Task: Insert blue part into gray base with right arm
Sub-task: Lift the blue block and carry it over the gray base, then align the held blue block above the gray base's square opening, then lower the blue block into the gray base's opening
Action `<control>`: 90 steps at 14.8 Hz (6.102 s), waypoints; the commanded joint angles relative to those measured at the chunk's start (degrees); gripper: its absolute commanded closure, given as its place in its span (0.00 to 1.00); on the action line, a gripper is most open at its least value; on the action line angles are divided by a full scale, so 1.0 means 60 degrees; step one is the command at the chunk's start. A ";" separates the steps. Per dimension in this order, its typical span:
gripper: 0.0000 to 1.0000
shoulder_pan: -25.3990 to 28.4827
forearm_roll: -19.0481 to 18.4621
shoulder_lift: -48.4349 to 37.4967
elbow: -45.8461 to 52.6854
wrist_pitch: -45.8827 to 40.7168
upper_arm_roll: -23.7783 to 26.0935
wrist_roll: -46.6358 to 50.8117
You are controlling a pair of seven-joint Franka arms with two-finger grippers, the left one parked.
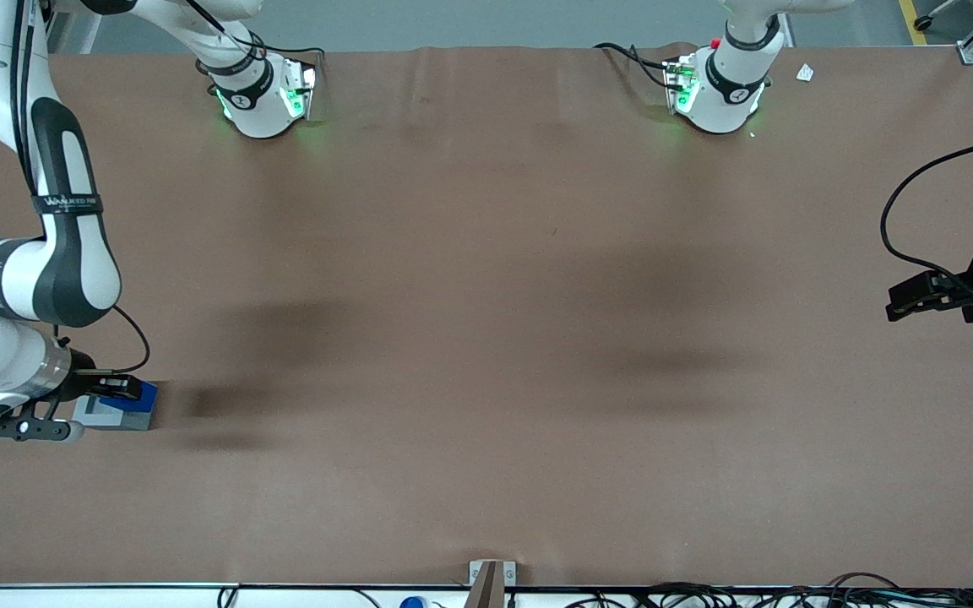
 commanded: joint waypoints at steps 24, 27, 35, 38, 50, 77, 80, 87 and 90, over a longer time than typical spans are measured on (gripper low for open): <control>1.00 -0.0752 -0.0059 0.0310 0.1799 -0.1450 0.0122 -0.0994; 1.00 -0.0767 -0.0059 0.0428 0.2108 -0.1494 0.0122 -0.0979; 1.00 -0.1103 0.0043 0.1146 0.2754 -0.2081 0.0137 -0.1008; 1.00 -0.1103 0.0058 0.1395 0.2739 -0.2037 0.0152 -0.0979; 1.00 -0.1236 0.0058 0.1615 0.2680 -0.1365 0.0137 -0.1594; 1.00 -0.1484 0.0088 0.1396 0.1289 -0.0645 0.0166 -0.1873; 1.00 -0.1499 0.0088 0.1278 0.1186 -0.0660 0.0166 -0.1858; 0.99 -0.1558 0.0102 0.1337 0.1215 -0.0514 0.0152 -0.1873; 0.92 -0.1660 0.0117 0.1366 0.1215 -0.0250 0.0166 -0.1858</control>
